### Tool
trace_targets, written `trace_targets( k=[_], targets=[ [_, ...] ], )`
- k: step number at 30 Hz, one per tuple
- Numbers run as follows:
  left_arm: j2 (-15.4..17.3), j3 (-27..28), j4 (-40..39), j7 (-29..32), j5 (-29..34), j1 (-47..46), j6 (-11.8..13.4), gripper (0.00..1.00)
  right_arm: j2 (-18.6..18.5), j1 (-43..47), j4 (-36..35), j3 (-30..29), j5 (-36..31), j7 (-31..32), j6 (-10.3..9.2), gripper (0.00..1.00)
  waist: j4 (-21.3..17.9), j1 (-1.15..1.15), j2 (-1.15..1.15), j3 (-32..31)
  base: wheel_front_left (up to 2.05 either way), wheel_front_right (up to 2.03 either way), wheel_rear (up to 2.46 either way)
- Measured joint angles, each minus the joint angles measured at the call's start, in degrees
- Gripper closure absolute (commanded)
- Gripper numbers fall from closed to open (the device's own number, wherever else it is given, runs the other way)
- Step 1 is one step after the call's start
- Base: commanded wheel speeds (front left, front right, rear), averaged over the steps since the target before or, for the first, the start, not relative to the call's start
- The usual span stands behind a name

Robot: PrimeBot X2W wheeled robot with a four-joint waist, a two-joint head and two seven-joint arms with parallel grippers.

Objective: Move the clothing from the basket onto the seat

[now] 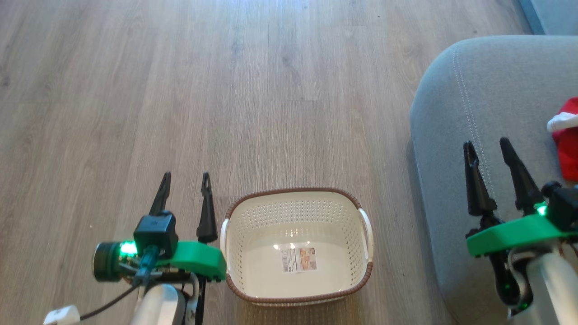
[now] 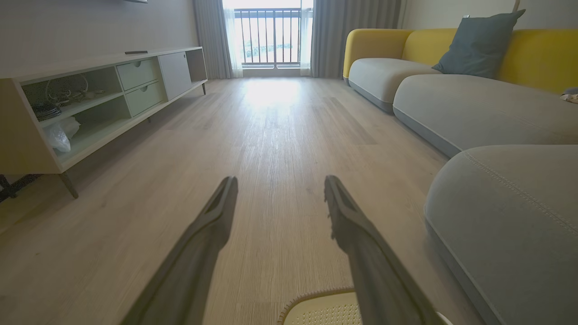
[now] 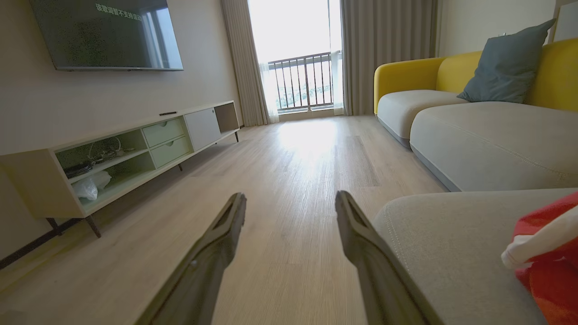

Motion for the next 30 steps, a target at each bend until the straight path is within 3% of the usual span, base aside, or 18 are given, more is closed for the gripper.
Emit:
trace_targets(
  k=[15,18,24,30],
  targets=[
    [0.0,0.4,2.4,0.0,-1.0,1.8,0.9,0.0,4.2,4.5,1.8,-3.8,-2.5,0.0,0.0,0.0,0.5,0.0,0.0,0.5,0.0,0.0,0.0],
    [0.0,0.4,3.2,0.0,-2.9,1.8,-0.6,0.0,4.7,4.5,2.1,-3.8,-3.0,0.0,0.0,0.0,0.3,0.0,0.0,0.6,0.0,0.0,0.0],
    [0.0,1.2,3.1,0.0,-2.0,1.8,-0.6,0.0,4.8,4.5,2.4,-4.3,-3.0,0.0,0.0,0.0,0.1,0.0,0.0,0.8,0.0,0.0,0.0],
    [0.0,1.5,3.0,0.0,-2.8,1.8,-2.1,0.0,4.8,4.5,2.6,-4.4,-3.0,0.0,0.0,0.0,0.0,0.0,0.0,0.9,0.0,0.0,0.0]
  ],
)
